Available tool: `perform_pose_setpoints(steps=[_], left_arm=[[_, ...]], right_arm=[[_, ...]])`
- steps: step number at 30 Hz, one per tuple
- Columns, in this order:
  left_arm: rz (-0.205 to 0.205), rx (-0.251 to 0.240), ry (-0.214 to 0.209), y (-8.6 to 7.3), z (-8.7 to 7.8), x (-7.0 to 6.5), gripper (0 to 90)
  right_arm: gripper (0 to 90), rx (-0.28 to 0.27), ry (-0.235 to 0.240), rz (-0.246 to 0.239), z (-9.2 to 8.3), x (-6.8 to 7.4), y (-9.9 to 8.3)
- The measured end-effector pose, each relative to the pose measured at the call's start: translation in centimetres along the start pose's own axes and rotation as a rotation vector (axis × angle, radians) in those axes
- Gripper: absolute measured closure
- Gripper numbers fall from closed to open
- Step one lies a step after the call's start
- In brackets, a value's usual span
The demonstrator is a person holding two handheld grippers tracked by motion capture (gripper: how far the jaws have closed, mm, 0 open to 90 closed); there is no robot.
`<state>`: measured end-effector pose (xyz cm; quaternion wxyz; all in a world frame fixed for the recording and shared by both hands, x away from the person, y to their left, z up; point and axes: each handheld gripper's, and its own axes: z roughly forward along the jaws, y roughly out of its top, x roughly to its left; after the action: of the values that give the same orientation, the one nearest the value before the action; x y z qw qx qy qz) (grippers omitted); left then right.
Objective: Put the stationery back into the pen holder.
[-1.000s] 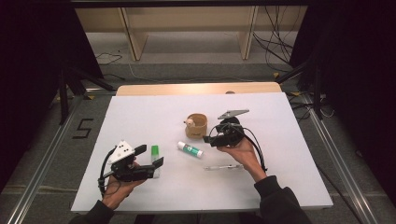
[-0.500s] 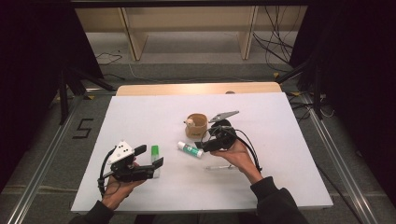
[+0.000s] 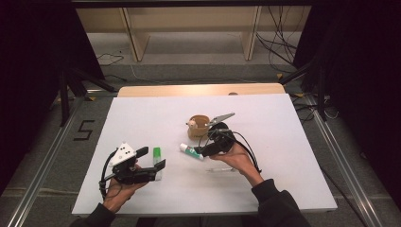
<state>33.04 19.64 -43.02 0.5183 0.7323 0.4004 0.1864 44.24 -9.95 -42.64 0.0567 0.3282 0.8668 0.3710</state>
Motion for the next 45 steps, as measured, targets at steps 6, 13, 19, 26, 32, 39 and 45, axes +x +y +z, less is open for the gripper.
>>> perform_pose_setpoints(steps=[6, 13, 19, 26, 32, 39, 45], left_arm=[[0.003, -0.004, -0.003, 0.0, -0.1, 0.0, 16.1], [-0.004, -0.006, 0.003, -0.1, -0.3, 0.2, 16.1], [0.005, -0.005, 0.000, -0.2, -0.4, 0.1, 16.1], [0.005, -0.010, -0.006, -0.1, -0.4, 0.0, 16.1], [0.011, -0.009, -0.010, -0.1, -0.5, 0.0, 16.1], [0.011, -0.012, -0.010, -0.1, -0.5, 0.0, 16.1], [0.008, -0.014, -0.009, -0.1, -0.5, 0.0, 16.1]], right_arm=[[21.5, 0.048, 0.014, -0.030, 0.7, 0.4, 0.7], [21.5, 0.104, 0.028, -0.063, 2.5, 1.1, 1.6], [22.5, 0.158, 0.027, -0.077, 4.0, 1.5, 2.3], [26.2, 0.218, 0.011, -0.082, 5.4, 1.2, 2.9], [30.0, 0.269, 0.005, -0.094, 6.5, 1.3, 3.3], [36.9, 0.319, 0.008, -0.098, 7.7, 1.3, 3.8], [42.9, 0.349, 0.003, -0.109, 8.3, 1.2, 3.8]])
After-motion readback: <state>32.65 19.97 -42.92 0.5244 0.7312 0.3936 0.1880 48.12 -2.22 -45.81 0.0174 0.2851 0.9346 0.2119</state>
